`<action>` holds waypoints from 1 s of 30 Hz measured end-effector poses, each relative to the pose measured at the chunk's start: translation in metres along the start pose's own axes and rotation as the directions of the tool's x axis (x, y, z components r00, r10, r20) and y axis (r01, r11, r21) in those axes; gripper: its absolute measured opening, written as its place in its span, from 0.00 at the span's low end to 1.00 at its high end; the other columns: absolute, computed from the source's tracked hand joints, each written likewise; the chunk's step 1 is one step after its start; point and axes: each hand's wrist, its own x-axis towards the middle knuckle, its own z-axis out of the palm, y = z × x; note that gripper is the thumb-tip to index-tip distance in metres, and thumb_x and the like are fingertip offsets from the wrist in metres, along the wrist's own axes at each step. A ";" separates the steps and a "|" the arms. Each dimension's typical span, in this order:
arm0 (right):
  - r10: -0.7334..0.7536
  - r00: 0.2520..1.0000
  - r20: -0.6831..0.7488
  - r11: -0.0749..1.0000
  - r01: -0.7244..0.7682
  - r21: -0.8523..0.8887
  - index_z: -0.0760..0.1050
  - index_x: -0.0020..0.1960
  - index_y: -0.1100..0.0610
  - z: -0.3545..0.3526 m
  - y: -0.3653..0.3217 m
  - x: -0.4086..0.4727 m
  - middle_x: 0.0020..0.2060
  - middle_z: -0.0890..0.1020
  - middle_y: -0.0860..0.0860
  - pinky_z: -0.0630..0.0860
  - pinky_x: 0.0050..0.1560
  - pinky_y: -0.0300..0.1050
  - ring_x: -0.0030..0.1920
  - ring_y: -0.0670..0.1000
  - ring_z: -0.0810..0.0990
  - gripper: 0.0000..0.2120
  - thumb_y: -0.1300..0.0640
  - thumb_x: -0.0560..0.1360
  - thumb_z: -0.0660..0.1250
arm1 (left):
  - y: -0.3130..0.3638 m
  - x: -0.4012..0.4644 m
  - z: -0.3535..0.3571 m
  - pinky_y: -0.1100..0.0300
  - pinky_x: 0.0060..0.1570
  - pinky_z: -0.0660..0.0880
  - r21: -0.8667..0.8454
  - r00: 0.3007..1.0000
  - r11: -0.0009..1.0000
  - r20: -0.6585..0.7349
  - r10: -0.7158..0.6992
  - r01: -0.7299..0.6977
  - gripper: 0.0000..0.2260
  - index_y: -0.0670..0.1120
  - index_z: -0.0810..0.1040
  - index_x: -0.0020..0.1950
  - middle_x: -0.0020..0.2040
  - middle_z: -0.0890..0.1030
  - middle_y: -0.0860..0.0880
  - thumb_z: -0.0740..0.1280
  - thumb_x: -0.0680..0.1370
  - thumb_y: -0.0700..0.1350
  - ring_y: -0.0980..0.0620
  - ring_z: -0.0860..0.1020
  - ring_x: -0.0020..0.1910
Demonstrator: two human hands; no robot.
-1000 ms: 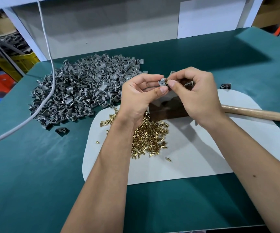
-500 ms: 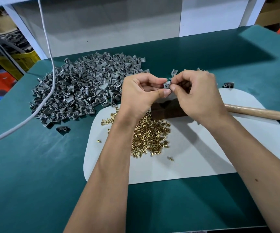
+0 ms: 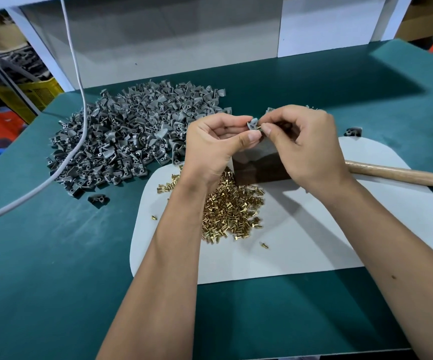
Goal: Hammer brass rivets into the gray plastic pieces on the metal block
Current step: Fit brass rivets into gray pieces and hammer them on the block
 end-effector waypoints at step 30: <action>-0.009 0.986 -0.165 0.998 -0.001 -0.063 0.84 0.46 0.60 -0.001 0.008 0.001 0.40 0.84 0.50 0.75 0.45 0.37 0.41 0.48 0.81 0.05 0.60 0.77 0.70 | 0.000 -0.002 0.024 0.50 0.55 0.83 0.176 0.992 0.980 -0.070 0.107 -0.093 0.10 0.38 0.85 0.51 0.47 0.87 0.40 0.75 0.71 0.28 0.45 0.86 0.47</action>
